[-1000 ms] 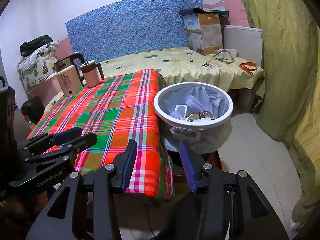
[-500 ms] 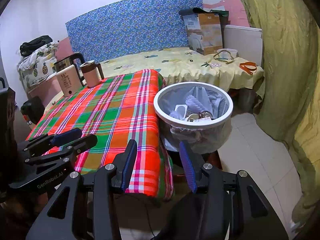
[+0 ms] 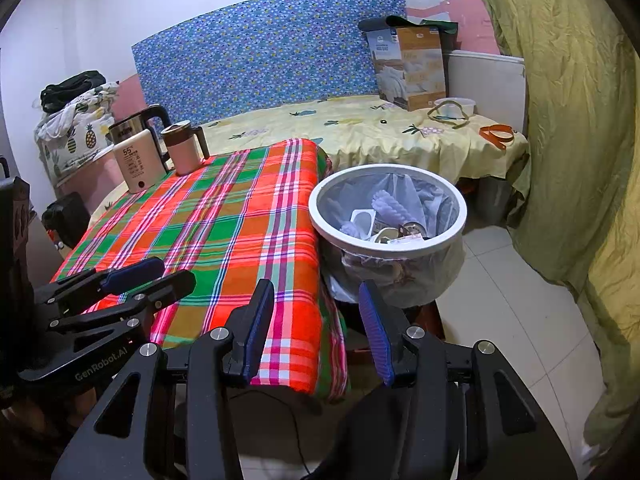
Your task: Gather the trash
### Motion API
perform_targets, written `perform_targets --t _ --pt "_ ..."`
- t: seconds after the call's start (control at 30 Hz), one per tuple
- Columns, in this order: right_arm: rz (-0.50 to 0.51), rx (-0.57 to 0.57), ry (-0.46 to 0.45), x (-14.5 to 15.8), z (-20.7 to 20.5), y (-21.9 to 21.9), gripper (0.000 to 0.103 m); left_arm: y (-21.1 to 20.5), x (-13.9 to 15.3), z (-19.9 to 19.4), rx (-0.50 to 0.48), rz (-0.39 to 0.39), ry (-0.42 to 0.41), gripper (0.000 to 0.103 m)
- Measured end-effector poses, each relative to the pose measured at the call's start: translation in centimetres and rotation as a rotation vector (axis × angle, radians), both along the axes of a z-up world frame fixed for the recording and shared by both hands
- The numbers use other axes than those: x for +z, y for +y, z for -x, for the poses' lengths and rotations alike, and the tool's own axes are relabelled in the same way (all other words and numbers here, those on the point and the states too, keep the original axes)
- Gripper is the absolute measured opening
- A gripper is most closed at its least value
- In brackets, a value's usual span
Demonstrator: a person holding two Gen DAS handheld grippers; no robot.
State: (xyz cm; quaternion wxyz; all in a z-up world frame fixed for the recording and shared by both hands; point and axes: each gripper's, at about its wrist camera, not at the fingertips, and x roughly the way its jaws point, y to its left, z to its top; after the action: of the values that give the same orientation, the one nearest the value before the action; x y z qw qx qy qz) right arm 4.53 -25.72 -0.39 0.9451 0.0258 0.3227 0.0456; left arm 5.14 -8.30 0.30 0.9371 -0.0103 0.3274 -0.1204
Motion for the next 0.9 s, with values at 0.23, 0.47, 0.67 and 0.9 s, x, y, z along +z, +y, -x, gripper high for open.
perform_targets --t 0.23,0.47,0.67,0.9 --pt "-0.001 0.000 0.001 -0.01 0.01 0.04 0.046 0.10 -0.09 0.19 0.001 -0.002 0.002 0.042" --pt "-0.002 0.000 0.002 -0.01 0.01 0.05 0.046 0.11 -0.14 0.23 0.001 -0.001 0.003 0.042" --pt "-0.001 0.001 0.001 0.00 0.02 0.06 0.046 0.17 -0.34 0.27 0.000 -0.002 0.007 0.042" --pt "-0.001 0.001 0.002 -0.05 0.04 0.12 0.046 0.22 -0.49 0.42 -0.001 -0.003 0.002 0.042"
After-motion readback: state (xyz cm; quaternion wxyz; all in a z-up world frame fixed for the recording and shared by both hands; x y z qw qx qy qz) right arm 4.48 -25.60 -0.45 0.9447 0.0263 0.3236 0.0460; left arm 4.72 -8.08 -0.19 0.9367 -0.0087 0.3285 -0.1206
